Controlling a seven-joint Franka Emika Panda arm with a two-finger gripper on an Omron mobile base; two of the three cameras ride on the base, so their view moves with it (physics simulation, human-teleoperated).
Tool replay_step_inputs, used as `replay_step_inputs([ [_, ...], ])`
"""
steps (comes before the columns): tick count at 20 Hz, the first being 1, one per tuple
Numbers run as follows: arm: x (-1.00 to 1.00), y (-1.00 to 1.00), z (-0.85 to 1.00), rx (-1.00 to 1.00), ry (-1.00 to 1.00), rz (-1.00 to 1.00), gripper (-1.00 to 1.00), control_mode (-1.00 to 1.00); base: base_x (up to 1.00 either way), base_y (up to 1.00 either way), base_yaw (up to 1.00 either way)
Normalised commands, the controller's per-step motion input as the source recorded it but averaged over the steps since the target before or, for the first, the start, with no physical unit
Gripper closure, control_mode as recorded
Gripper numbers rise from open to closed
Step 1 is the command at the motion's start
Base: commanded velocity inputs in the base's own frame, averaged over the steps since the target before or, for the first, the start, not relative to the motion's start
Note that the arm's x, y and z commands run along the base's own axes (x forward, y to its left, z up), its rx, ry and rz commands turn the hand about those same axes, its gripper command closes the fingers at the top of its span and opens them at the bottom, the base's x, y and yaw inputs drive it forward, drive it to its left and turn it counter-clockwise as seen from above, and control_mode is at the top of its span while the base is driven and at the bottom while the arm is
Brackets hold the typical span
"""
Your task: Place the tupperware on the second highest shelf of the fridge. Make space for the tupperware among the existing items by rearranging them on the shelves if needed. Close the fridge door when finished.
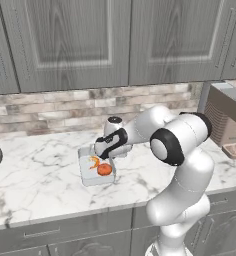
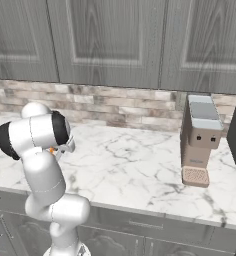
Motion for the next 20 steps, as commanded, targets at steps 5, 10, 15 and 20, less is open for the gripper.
replay_step_inputs([
  [5, 0.0, 0.0, -0.13, 0.0, -0.01, 0.01, 1.0, -1.0, 0.0, 0.0, 0.0],
  [10, -0.44, -0.31, 0.24, 0.02, 0.0, -0.04, 1.0, -1.0, 0.0, 0.0, 0.0],
  [15, -0.78, -0.61, 0.57, 0.05, 0.0, -0.18, 1.0, -1.0, 0.0, 0.0, 0.0],
  [20, -0.77, -0.64, 0.71, 0.06, 0.0, -0.28, 1.0, -1.0, 0.0, 0.0, 0.0],
])
